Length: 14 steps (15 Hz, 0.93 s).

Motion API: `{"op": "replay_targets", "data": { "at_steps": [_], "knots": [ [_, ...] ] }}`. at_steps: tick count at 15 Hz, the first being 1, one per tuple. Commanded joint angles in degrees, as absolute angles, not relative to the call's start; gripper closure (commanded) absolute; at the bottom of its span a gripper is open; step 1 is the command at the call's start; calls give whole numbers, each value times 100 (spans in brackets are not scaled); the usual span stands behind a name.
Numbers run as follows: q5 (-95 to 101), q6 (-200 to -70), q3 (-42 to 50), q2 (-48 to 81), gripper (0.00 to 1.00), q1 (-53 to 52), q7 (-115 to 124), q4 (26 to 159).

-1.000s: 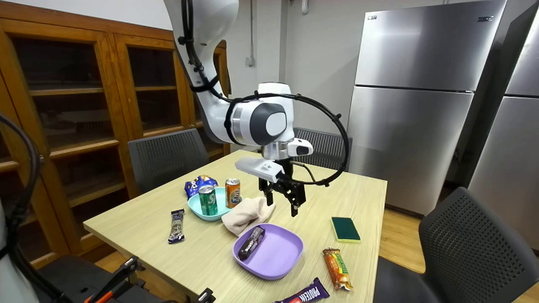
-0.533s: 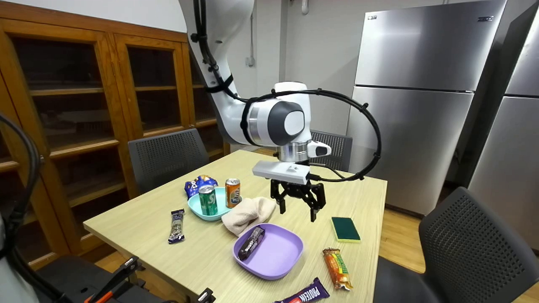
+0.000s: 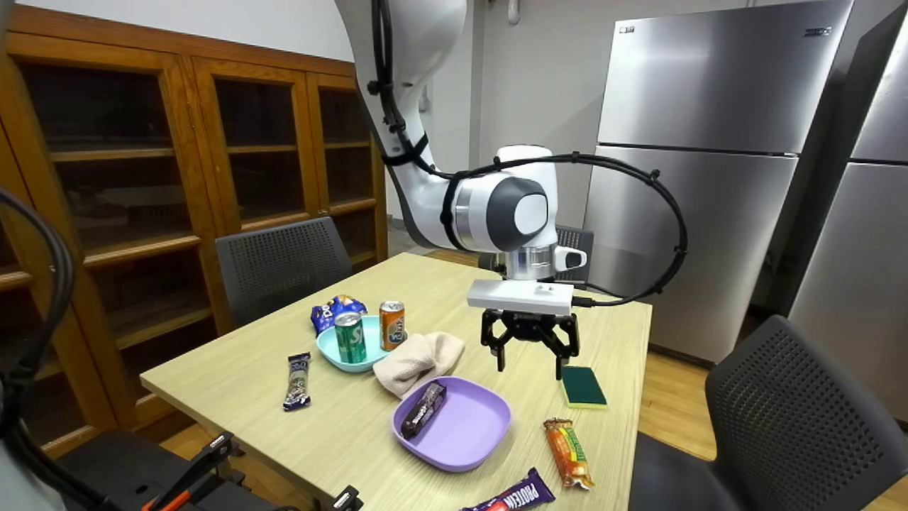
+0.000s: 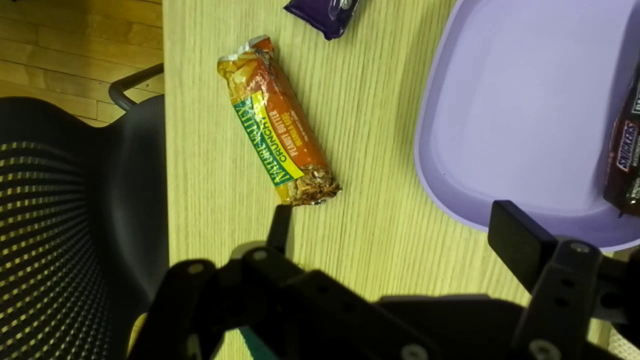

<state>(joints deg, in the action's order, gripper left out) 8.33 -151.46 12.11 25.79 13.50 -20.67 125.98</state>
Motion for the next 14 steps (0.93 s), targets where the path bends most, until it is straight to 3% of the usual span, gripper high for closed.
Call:
{"op": "replay_targets", "data": {
  "at_steps": [1,14],
  "knots": [
    [919,-15122,1107,2588,0,1446,-2008,12573],
    [1173,-15517,1013,3100,0,1864,-2653,12318]
  ]
}}
